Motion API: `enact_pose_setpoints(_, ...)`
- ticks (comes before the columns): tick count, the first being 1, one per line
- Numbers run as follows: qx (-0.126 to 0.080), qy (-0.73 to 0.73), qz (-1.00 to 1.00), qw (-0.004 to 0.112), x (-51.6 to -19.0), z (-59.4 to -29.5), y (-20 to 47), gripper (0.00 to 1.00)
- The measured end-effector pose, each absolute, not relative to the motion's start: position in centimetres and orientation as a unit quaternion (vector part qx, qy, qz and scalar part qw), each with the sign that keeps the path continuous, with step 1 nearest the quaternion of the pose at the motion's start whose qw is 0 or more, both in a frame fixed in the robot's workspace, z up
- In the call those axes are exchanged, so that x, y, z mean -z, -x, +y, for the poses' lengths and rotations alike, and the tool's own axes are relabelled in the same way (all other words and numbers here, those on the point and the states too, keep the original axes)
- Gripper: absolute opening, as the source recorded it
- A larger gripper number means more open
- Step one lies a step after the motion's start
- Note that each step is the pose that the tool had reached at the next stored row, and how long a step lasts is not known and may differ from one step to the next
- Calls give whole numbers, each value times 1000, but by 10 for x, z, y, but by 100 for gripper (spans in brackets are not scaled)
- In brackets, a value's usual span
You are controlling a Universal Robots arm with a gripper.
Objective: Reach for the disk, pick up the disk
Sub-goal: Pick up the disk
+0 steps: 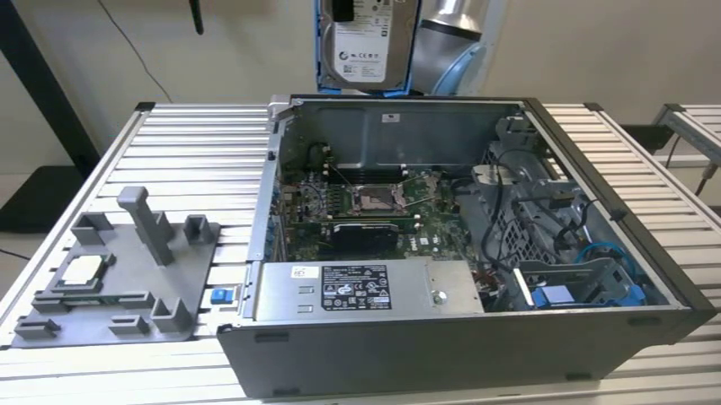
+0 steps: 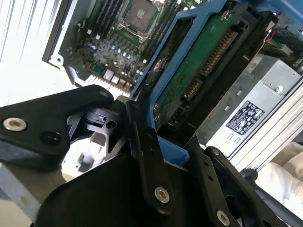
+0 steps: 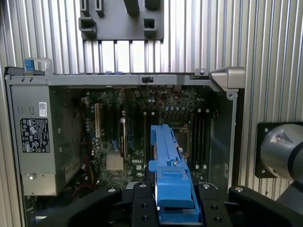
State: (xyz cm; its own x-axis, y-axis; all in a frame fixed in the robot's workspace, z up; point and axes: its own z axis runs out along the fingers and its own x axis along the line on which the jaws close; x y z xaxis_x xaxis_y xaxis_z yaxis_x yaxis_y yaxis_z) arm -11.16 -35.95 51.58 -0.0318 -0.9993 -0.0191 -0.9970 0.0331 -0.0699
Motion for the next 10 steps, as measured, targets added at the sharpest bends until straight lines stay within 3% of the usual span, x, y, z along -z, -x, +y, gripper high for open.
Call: enact_pose_setpoints(10, 18, 695, 718, 31, -516, -360, 84, 0)
